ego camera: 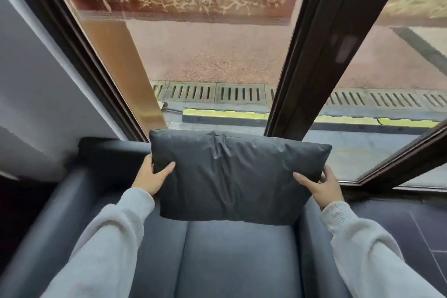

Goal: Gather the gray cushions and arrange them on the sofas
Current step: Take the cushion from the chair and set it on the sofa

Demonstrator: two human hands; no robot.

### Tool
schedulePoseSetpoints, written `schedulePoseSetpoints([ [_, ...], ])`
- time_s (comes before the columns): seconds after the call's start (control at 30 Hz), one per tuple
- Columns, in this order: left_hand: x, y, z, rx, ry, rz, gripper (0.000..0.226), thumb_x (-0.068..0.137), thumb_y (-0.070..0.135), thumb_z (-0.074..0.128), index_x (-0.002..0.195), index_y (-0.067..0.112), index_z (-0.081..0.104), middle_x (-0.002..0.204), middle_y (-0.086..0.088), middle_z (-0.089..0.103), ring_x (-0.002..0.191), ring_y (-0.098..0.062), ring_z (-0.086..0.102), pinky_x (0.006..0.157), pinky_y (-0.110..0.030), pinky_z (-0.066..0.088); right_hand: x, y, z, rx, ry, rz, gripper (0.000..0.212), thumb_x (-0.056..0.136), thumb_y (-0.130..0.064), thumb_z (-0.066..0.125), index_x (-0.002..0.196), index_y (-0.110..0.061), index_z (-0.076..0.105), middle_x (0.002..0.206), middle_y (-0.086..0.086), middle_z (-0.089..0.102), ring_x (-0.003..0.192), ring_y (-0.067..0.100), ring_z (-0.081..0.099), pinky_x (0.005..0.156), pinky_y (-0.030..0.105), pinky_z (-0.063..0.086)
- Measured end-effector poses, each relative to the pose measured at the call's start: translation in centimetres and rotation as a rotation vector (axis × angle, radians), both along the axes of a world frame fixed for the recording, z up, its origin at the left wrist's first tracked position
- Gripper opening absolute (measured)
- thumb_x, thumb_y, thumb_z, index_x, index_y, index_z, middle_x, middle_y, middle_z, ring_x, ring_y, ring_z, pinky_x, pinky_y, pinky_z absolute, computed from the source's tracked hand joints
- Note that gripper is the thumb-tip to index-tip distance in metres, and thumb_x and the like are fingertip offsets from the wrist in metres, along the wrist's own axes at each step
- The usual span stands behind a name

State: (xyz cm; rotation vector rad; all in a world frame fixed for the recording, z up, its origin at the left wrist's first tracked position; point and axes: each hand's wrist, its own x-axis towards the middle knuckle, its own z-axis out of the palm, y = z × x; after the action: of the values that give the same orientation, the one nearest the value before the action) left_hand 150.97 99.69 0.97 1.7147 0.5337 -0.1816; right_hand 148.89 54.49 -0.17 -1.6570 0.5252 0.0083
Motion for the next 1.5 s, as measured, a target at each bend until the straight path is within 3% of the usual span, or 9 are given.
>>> schedulePoseSetpoints([
  [0.23, 4.1, -2.7, -8.0, -0.127, 0.184, 0.129, 0.048, 0.102, 0.042, 0.061, 0.147, 0.03, 0.05, 0.138, 0.003, 0.061, 0.117, -0.025, 0.062, 0.088, -0.042, 0.056, 3.5, -3.1, -10.6, -0.143, 0.094, 0.008, 0.062, 0.074, -0.009, 0.093, 0.122, -0.029, 0.059, 0.137, 0.008, 0.065, 0.122, 0.02, 0.064, 0.102, 0.036, 0.051],
  [0.33, 5.2, -3.7, -10.8, -0.057, 0.157, 0.04, 0.055, 0.098, 0.04, 0.067, 0.149, 0.041, 0.045, 0.147, 0.001, 0.055, 0.123, -0.021, 0.058, 0.095, -0.045, 0.054, 4.2, -3.0, -12.7, -0.151, 0.143, 0.041, 0.095, 0.071, -0.029, 0.096, 0.151, -0.031, 0.045, 0.143, -0.002, 0.055, 0.131, 0.017, 0.054, 0.111, 0.041, 0.045],
  [0.5, 7.2, -4.7, -13.7, 0.263, 0.103, 0.001, 0.081, 0.086, 0.049, 0.077, 0.154, 0.052, 0.032, 0.163, -0.008, 0.02, 0.142, -0.022, 0.036, 0.116, -0.037, 0.034, 5.4, -1.8, -14.1, -0.087, 0.174, 0.023, 0.092, 0.058, -0.062, 0.089, 0.137, -0.033, 0.053, 0.13, -0.017, 0.064, 0.124, 0.011, 0.062, 0.108, 0.044, 0.052],
  [0.73, 7.7, -7.1, -14.0, 0.304, -0.09, 0.172, 0.034, 0.082, 0.034, 0.078, 0.114, 0.046, 0.074, 0.117, 0.008, 0.068, 0.111, -0.027, 0.065, 0.097, -0.05, 0.057, 5.2, -3.1, -17.0, 0.006, 0.275, -0.053, 0.05, 0.077, -0.048, 0.088, 0.113, -0.049, 0.053, 0.13, -0.013, 0.065, 0.124, 0.022, 0.064, 0.1, 0.052, 0.057],
  [0.9, 8.0, -8.8, -14.7, 0.506, -0.077, 0.04, 0.045, 0.098, 0.025, 0.066, 0.143, 0.028, 0.062, 0.14, -0.008, 0.059, 0.113, -0.02, 0.056, 0.104, -0.028, 0.039, 5.8, -4.1, -18.5, -0.045, 0.314, -0.063, 0.079, 0.04, -0.082, 0.088, 0.104, -0.051, 0.052, 0.124, -0.009, 0.069, 0.116, 0.02, 0.068, 0.101, 0.054, 0.056],
  [1.13, 9.1, -8.1, -14.0, 0.488, 0.061, -0.111, 0.064, 0.102, 0.027, 0.059, 0.161, 0.031, 0.035, 0.165, -0.011, 0.037, 0.15, -0.028, 0.036, 0.118, -0.034, 0.026, 6.7, -2.6, -18.1, -0.261, 0.404, 0.0, 0.085, 0.075, -0.072, 0.073, 0.14, -0.025, 0.046, 0.135, 0.002, 0.064, 0.132, 0.032, 0.057, 0.112, 0.043, 0.042],
  [1.27, 6.1, -7.8, -12.4, 0.502, 0.131, -0.232, 0.078, 0.101, 0.033, 0.061, 0.165, 0.039, 0.016, 0.173, -0.014, 0.015, 0.16, -0.026, 0.014, 0.124, -0.038, 0.019, 6.1, -0.3, -15.2, -0.682, 0.695, 0.264, 0.083, 0.1, -0.071, 0.035, 0.139, 0.001, 0.053, 0.136, 0.025, 0.062, 0.126, 0.044, 0.058, 0.1, 0.045, 0.044],
  [1.37, 3.6, -6.8, -9.9, 0.604, 0.177, -0.351, 0.078, 0.103, 0.043, 0.055, 0.165, 0.041, 0.008, 0.175, -0.01, 0.005, 0.161, -0.029, 0.007, 0.124, -0.045, 0.02, 6.0, 3.6, -10.9, -0.958, 0.579, 0.621, 0.064, 0.103, -0.064, 0.038, 0.11, -0.008, 0.068, 0.124, 0.02, 0.07, 0.114, 0.04, 0.064, 0.087, 0.041, 0.047],
  [1.5, 0.7, -3.6, -2.9, 0.905, 0.174, -0.451, 0.079, 0.102, 0.06, 0.043, 0.164, 0.042, -0.003, 0.176, -0.006, -0.003, 0.161, -0.034, -0.002, 0.125, -0.058, 0.015, 6.8, 12.7, -3.1, -1.074, 0.172, 0.907, 0.075, 0.102, -0.064, 0.044, 0.161, -0.019, 0.036, 0.162, 0.013, 0.044, 0.147, 0.033, 0.042, 0.118, 0.047, 0.037],
])
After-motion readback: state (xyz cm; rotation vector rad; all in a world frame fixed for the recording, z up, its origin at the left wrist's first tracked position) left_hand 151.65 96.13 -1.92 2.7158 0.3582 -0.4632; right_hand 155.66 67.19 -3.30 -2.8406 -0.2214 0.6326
